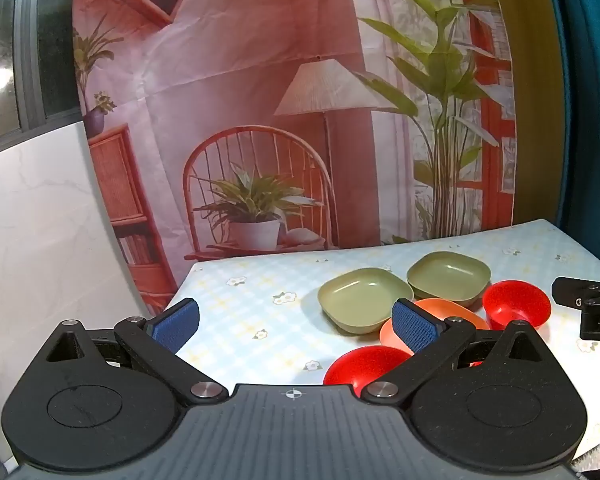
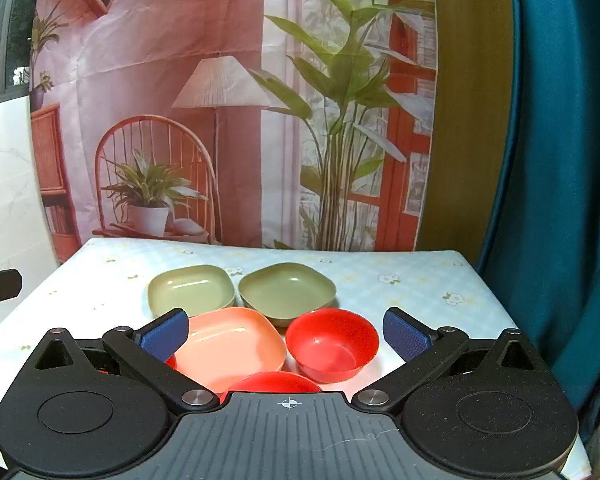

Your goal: Organize plates and bowls

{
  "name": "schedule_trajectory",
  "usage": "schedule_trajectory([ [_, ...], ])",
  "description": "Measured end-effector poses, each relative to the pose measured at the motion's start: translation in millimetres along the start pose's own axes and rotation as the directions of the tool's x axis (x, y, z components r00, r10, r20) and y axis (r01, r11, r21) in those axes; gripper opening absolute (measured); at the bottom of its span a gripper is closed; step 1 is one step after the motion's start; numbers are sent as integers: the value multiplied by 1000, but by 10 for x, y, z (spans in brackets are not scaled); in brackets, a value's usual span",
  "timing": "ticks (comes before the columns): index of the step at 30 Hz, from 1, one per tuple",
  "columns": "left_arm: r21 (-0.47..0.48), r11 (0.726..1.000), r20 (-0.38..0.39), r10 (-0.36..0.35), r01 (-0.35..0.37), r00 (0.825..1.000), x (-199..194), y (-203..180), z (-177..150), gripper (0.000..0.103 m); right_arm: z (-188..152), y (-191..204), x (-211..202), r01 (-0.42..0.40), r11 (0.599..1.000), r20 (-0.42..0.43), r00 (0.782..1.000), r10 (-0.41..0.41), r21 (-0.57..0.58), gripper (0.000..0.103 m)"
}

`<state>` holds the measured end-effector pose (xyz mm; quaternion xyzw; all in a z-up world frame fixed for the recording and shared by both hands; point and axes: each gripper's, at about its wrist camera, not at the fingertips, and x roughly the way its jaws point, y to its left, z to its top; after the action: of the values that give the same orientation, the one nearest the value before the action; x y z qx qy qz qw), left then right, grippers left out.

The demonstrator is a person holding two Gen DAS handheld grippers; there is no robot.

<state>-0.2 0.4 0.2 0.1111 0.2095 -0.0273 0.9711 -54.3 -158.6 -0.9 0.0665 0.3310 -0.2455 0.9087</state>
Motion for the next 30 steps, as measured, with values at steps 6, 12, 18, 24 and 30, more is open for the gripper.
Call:
schedule_trajectory([
  [6, 2, 1000, 0, -1, 1, 1000, -16, -3, 4, 103, 3, -5, -1, -2, 1000, -1, 1000, 2, 3, 103],
  [12, 0, 1000, -4, 0, 0, 1000, -5, 2, 3, 103, 5, -3, -5, -1, 1000, 2, 1000, 1, 0, 103],
  [18, 2, 1000, -6, 1, -1, 1000, -35, 38, 9, 103, 6, -7, -2, -1, 1000, 3, 1000, 1, 0, 103],
  [24, 3, 1000, -9, 1, -1, 1000, 0, 41, 14, 103, 5, -8, -1, -1, 1000, 3, 1000, 1, -1, 103],
  [30, 2, 1000, -8, 0, 0, 1000, 3, 38, 7, 103, 4, -12, -1, 0, 1000, 4, 1000, 0, -1, 103],
])
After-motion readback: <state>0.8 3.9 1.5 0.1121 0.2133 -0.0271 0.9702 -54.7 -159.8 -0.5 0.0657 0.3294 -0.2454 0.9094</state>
